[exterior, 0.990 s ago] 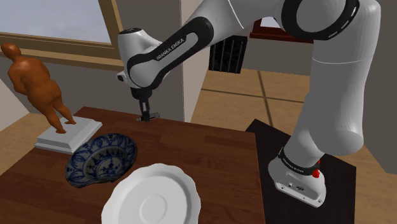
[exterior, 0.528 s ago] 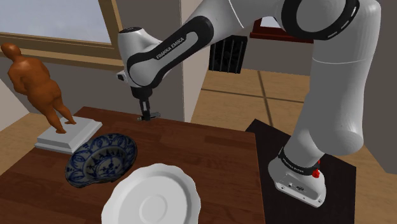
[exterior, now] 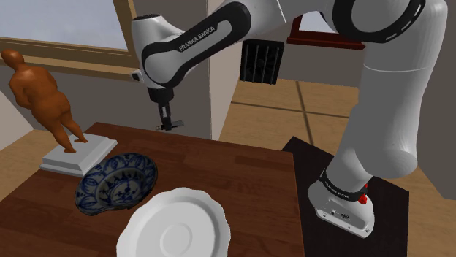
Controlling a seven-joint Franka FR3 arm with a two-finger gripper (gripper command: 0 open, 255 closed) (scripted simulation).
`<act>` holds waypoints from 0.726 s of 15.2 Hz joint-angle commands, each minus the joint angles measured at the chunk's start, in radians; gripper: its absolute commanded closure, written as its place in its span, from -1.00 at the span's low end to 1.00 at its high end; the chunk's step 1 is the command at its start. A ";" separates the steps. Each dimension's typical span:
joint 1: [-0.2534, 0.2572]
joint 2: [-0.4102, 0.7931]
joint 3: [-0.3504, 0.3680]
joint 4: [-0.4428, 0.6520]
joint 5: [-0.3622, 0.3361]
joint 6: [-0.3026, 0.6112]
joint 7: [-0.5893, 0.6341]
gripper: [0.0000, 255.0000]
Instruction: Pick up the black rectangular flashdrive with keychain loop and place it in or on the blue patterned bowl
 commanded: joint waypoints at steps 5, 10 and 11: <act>0.000 -0.031 0.002 0.039 0.004 -0.071 -0.001 1.00; -0.001 -0.052 0.003 0.080 0.006 -0.132 -0.002 1.00; -0.001 -0.055 0.003 0.089 0.007 -0.144 -0.002 1.00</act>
